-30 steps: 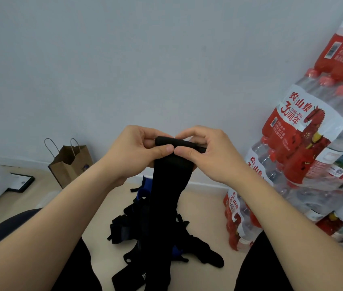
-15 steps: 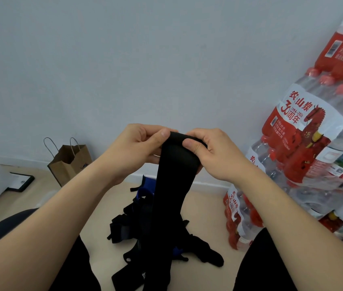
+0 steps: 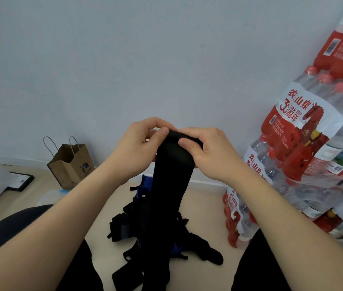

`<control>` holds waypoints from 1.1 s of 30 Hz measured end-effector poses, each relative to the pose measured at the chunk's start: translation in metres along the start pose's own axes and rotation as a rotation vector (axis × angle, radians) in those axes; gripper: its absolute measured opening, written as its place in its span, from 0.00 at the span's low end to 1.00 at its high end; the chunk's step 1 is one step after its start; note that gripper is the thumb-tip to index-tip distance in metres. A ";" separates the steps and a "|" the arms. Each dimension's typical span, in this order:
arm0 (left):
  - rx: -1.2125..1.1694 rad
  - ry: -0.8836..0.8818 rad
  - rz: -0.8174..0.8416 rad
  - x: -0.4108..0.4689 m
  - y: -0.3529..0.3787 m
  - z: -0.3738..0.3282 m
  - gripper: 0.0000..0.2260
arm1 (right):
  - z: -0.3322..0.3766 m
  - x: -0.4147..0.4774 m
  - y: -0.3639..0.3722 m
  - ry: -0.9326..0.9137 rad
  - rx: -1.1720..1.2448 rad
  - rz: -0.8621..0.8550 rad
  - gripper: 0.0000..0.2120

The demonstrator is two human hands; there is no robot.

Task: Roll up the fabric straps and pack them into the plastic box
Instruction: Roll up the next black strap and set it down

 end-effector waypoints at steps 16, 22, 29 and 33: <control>-0.143 -0.118 0.031 0.001 0.002 0.017 0.11 | -0.018 -0.002 0.002 0.092 0.025 0.119 0.07; -0.178 -0.194 0.145 -0.002 0.012 0.020 0.12 | -0.013 -0.004 0.002 0.047 -0.005 0.034 0.02; -0.193 -0.216 0.094 0.000 0.009 0.026 0.08 | -0.016 -0.007 0.002 0.153 0.219 0.113 0.10; -0.128 -0.213 0.135 -0.001 0.011 0.025 0.09 | -0.018 -0.010 0.004 0.207 0.134 0.165 0.10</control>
Point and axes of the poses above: each hand's wrist, its own x-axis towards the middle knuckle, its own y-axis out of the palm, z = x × y, the point moved 8 cm from there along x, towards the middle knuckle, and after that the axes turned 9 degrees about -y, right-handed, at the moved point
